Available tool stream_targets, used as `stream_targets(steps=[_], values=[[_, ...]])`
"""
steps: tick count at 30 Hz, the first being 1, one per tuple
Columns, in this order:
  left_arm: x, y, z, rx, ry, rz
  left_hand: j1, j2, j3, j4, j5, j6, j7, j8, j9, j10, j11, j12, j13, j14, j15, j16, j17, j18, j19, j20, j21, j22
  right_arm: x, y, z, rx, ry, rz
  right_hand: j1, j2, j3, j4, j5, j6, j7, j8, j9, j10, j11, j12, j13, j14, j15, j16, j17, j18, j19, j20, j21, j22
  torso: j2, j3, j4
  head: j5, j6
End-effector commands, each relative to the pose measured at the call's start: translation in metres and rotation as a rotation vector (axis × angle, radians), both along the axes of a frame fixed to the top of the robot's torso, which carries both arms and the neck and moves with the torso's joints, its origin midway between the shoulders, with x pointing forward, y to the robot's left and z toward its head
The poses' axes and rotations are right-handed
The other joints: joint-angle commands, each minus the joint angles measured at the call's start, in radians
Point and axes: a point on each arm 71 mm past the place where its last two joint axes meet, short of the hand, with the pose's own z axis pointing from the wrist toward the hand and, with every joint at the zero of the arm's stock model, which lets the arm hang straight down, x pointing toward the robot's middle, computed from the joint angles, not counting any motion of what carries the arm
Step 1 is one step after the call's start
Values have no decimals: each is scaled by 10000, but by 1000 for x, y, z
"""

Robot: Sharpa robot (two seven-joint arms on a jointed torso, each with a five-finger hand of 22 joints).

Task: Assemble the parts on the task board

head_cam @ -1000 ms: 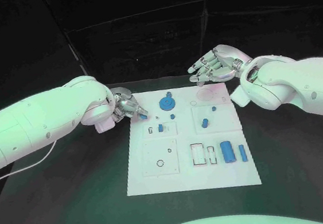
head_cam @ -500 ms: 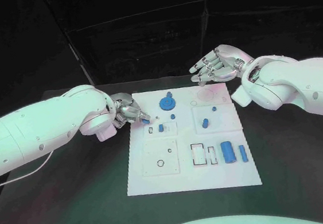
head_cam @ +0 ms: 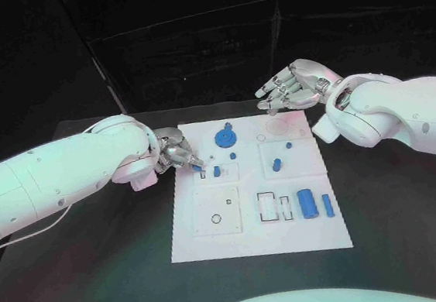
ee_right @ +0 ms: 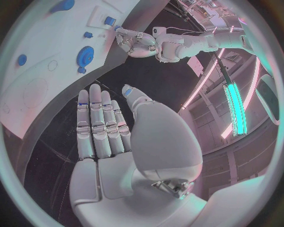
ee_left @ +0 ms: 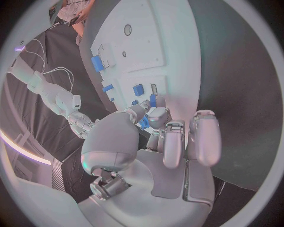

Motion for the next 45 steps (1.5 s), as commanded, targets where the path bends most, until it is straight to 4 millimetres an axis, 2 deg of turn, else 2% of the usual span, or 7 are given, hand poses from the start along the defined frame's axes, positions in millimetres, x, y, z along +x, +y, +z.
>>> stream_targets(steps=[1, 5, 8, 12, 28, 37, 45], values=[[-2, -2, -1, 441, 115, -416, 115, 13, 1173, -1101, 27, -16, -51, 54, 14, 42, -26, -27, 1, 1057, -45, 31, 2634, -22, 120, 49, 5, 119, 0, 1, 1, 67, -74, 68, -78, 44, 9, 43, 43, -68, 18, 51, 12, -80, -19, 21, -14, -79, -8, 36, -14, 44, 26, 75, -39, -9, -2, -2, 4, 33, -27], [-3, -4, -2, 539, 255, -534, 115, 13, 1173, -1101, 27, -16, -51, 54, 14, 42, -26, -27, 1, 1057, -45, 31, 2634, -22, 120, 49, 5, 119, 0, 1, 1, 67, -81, 50, -78, 44, 9, 43, 43, -68, 18, 51, 12, -80, -19, 21, -14, -79, -8, 36, -14, 44, 26, 75, -39, -9, -3, -7, 11, -3, -43], [-3, -5, -2, 629, 264, -608, 118, -8, 1202, -1107, 26, -19, -52, 58, 20, 35, -28, -44, -19, 1057, -46, 31, 2634, -24, 123, 48, 11, 128, 0, 1, 1, 66, -80, 44, -66, 67, 22, 43, 59, -64, 15, 55, 14, -78, -24, 27, -14, -79, -10, 45, -13, 47, 32, 73, -44, -10, -9, 7, 8, 11, -46], [-3, -6, -2, 697, 219, -678, 118, -8, 1202, -1107, 26, -19, -52, 58, 20, 35, -28, -44, -19, 1057, -46, 31, 2634, -24, 123, 48, 11, 128, 1, 1, 1, 63, -70, 41, -66, 67, 22, 43, 59, -64, 15, 55, 14, -78, -24, 27, -14, -79, -10, 45, -13, 47, 32, 73, -44, -10, -3, -3, 4, -4, -43], [-1, -10, -2, 710, 37, -563, 111, -23, 1235, -1100, 26, -18, -51, 64, 26, 39, -27, -47, -20, 1057, -47, 31, 2634, -19, 114, 46, -8, 107, 1, 2, 0, 56, -48, 48, -63, 74, 26, 45, 64, -61, 13, 58, 15, -76, -25, 32, -13, -76, -13, 51, -13, 48, 37, 72, -47, -10, 1, 7, -1, 15, -28], [-1, -14, -4, 793, 104, -585, 111, -23, 1235, -1100, 26, -18, -51, 64, 26, 39, -27, -47, -20, 1057, -47, 31, 2634, -19, 114, 46, -8, 107, 1, 2, 0, 59, -46, 65, -72, 69, 20, 50, 63, -60, 14, 59, 15, -78, -23, 33, -14, -77, -13, 55, -13, 47, 41, 73, -50, -10, -7, 7, 14, -19, -54], [-2, -17, -6, 935, 292, -697, 101, -29, 1250, -1089, 26, -16, -50, 68, 30, 49, -26, -38, -9, 1057, -47, 31, 2634, -18, 114, 45, -11, 105, 1, 2, 0, 62, -45, 83, -72, 69, 20, 50, 63, -60, 14, 59, 15, -78, -23, 33, -14, -77, -13, 55, -13, 47, 41, 73, -50, -10, -3, 9, 2, -10, -71]])
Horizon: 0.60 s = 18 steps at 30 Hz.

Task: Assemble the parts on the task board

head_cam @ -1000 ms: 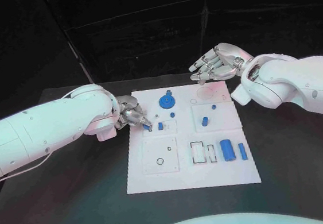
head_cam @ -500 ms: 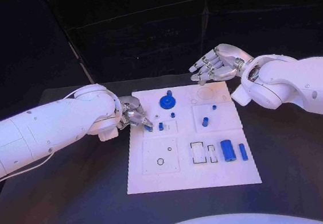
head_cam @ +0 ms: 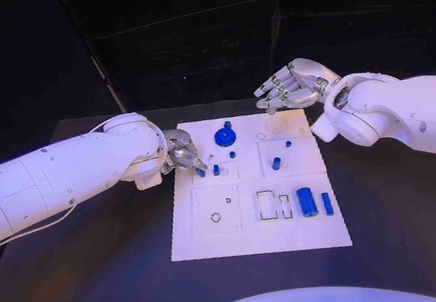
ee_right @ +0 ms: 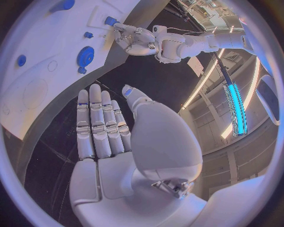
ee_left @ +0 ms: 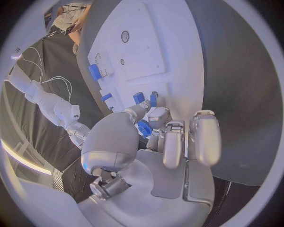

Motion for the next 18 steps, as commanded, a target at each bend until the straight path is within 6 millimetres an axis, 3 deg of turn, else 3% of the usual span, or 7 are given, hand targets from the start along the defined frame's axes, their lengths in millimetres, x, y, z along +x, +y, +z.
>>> stream_targets(steps=[1, 18], values=[[0, 0, -1, 234, 134, -56, 94, -37, 1143, -1097, 32, -14, -86, 27, 0, 35, -43, -38, -2, 1057, -47, 31, 2634, -18, 114, 46, -11, 107, 0, 1, 2, 69, -63, 94, -45, 25, 11, 61, 62, -60, 15, 60, 15, -81, -21, 36, -15, -80, -11, 60, -13, 47, 19, 49, -57, -15, 0, -1, -7, 6, -18], [0, 0, -3, 439, 209, -131, 91, -40, 1147, -1095, 32, -15, -86, 27, 1, 34, -43, -40, -5, 1057, -47, 31, 2634, -20, 116, 45, -6, 113, 0, 2, 1, 69, -58, 114, -54, 23, 6, 67, 61, -59, 16, 60, 16, -83, -20, 38, -15, -81, -10, 63, -14, 46, 21, 50, -60, -16, -1, -8, 6, -15, -30]])
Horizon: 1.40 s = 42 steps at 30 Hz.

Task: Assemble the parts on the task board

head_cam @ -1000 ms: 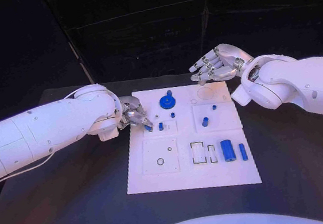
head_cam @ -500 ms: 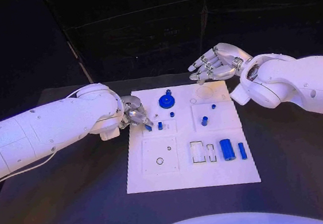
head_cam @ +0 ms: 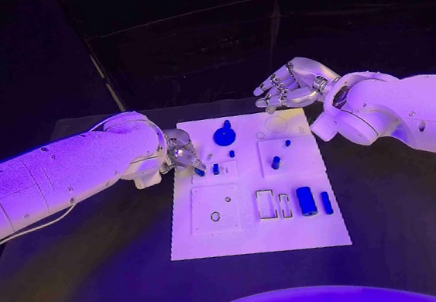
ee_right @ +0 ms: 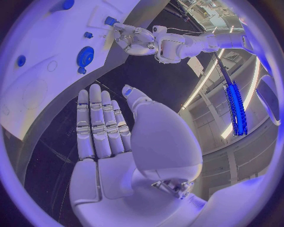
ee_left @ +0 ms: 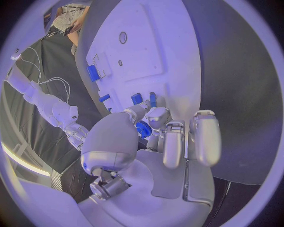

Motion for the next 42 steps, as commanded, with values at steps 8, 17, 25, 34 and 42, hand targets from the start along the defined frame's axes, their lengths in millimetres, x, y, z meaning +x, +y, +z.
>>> stream_targets(steps=[8, 17, 25, 34, 42], values=[[-2, -2, -3, 275, 260, -287, 131, -5, 1049, -1004, 47, -13, -42, 29, 7, 32, -44, -47, -14, 1057, -47, 31, 2634, -20, 115, 45, -8, 112, 0, 2, 1, 70, -45, 136, -54, 23, 6, 67, 61, -60, 16, 61, 16, -83, -20, 38, -15, -81, -10, 63, -13, 46, 21, 50, -60, -17, 0, -6, -4, 4, -39], [-3, -3, -3, 294, 288, -327, 131, -5, 1049, -1004, 47, -13, -42, 29, 7, 32, -44, -47, -14, 1057, -47, 31, 2634, -20, 115, 45, -8, 112, 0, 2, 1, 74, -45, 138, -54, 23, 6, 67, 61, -60, 16, 61, 16, -83, -20, 38, -15, -81, -10, 63, -13, 46, 21, 50, -60, -17, -2, 2, 2, -1, -56], [-1, -3, -4, 432, 371, -290, 107, -39, 1062, -990, 46, -13, -42, 35, 14, 39, -43, -45, -11, 1057, -46, 31, 2634, -19, 113, 45, -14, 108, -1, 3, 1, 80, -50, 150, -69, 22, -3, 79, 61, -61, 16, 62, 16, -87, -19, 42, -16, -86, -9, 70, -14, 45, 25, 52, -70, -19, -5, 1, -1, 5, -76], [0, -4, -5, 499, 387, -265, -174, -217, 903, -772, 42, 72, -78, 90, 47, 104, -54, 6, 29, 1057, -48, 31, 2634, -22, 118, 43, -11, 123, -1, 3, 1, 87, -56, 161, -69, 22, -3, 79, 61, -61, 16, 62, 16, -87, -19, 42, -16, -86, -9, 70, -14, 45, 25, 52, -70, -19, -2, 5, -7, -7, -88], [1, -5, -5, 540, 417, -285, -759, -579, 154, -302, 43, 282, -139, 141, 49, 139, -96, 58, 52, 1057, -81, 31, 2634, -27, 131, 16, -2, 154, -1, 3, 1, 91, -55, 174, -69, 22, -3, 79, 61, -61, 16, 62, 16, -87, -19, 42, -16, -86, -9, 70, -14, 45, 25, 52, -70, -19, -6, 0, 1, -21, -101]])
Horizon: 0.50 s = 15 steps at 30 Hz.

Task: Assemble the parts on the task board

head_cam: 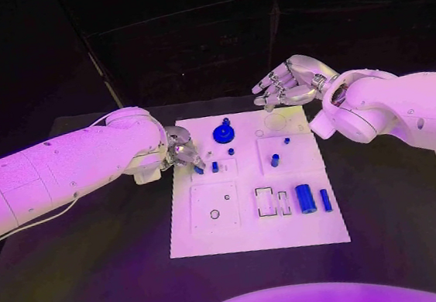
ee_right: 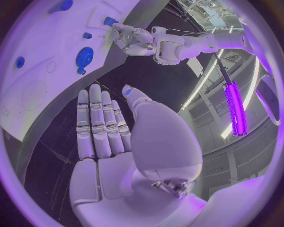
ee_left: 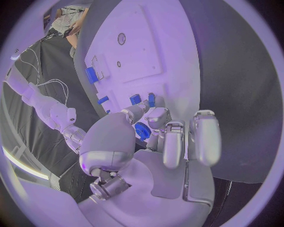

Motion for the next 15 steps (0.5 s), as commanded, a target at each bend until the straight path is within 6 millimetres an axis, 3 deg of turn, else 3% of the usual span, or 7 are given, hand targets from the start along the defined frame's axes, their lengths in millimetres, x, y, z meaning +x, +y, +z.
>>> stream_targets(steps=[1, 15], values=[[-3, -2, -5, 218, 235, -135, -249, -106, -365, 185, 26, 121, -8, 38, -17, 30, -24, 69, 36, 1057, -85, 31, 2634, -27, 132, 13, -1, 157, -1, 2, 2, 73, -53, 123, -69, 22, -3, 79, 60, -60, 16, 61, 16, -50, 17, 42, -16, -86, -9, 33, -14, 46, 26, 53, -34, -13, -3, -2, 8, -1, -7], [-1, -2, -5, 291, 243, -85, -400, -84, -1256, 564, 25, 239, -54, 20, -44, 27, -66, 123, 74, 1057, -125, 31, 2634, -34, 149, -26, 11, 197, 0, 2, 2, 70, -50, 112, -81, 21, -11, 89, 56, -62, 17, 62, 16, -58, 19, 45, -18, -95, -7, 37, -16, 45, 27, 55, -43, -15, 0, -2, 9, 20, -29]])
